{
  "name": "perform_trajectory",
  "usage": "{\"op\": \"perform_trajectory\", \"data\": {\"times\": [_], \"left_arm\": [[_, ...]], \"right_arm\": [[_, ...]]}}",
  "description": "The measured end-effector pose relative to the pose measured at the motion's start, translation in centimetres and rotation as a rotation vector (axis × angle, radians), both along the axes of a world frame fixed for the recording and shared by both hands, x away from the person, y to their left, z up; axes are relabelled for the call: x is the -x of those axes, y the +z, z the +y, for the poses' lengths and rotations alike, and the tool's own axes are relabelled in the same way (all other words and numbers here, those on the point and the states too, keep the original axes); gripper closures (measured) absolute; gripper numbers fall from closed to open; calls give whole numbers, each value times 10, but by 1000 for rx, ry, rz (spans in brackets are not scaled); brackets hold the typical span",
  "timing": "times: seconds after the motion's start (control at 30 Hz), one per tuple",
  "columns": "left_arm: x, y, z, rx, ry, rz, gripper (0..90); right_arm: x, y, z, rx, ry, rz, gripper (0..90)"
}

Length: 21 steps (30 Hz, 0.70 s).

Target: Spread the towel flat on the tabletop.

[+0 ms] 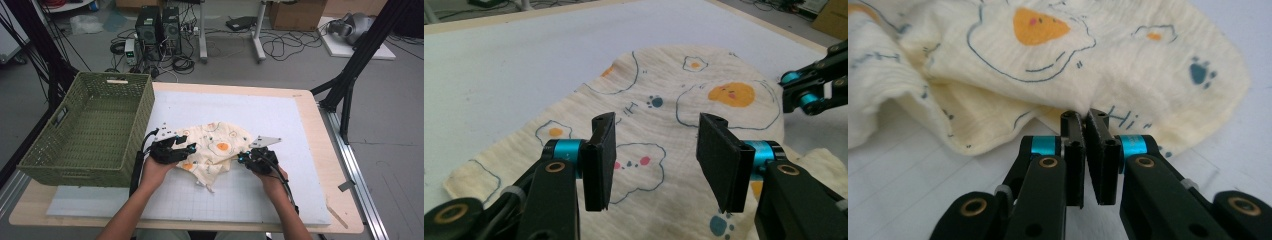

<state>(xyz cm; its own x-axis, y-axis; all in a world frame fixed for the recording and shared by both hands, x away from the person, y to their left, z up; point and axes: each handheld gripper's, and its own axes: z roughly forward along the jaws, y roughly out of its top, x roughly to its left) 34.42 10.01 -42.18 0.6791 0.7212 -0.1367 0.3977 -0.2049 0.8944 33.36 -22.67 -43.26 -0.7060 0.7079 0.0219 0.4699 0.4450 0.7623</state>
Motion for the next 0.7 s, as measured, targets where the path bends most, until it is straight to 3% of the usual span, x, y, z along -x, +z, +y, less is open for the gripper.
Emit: {"op": "perform_trajectory", "data": {"times": [0.13,0.17,0.2,0.23,0.27,0.3,0.53,0.57,0.7], "left_arm": [[0,-1,-2,-5,-15,4,504],[1,-1,-4,-7,-23,5,504],[1,-1,-4,-7,-23,5,504],[1,-1,-4,-7,-25,6,504],[2,-1,-7,-5,-34,6,504],[2,-1,-7,-5,-34,6,503],[5,-3,-24,-26,-114,12,487],[5,-4,-32,-45,-148,12,484],[4,-7,-48,-72,-184,29,455]], "right_arm": [[3,7,-13,5,-10,-6,861],[3,9,-21,39,-46,-14,860],[3,9,-21,39,-46,-14,860],[3,9,-25,65,-85,-20,860],[1,9,-34,86,-178,-18,844],[1,9,-38,67,-205,-16,822],[6,14,-41,3,-208,-41,701],[7,14,-41,2,-203,-44,689],[12,14,-43,-12,-193,-57,646]]}}
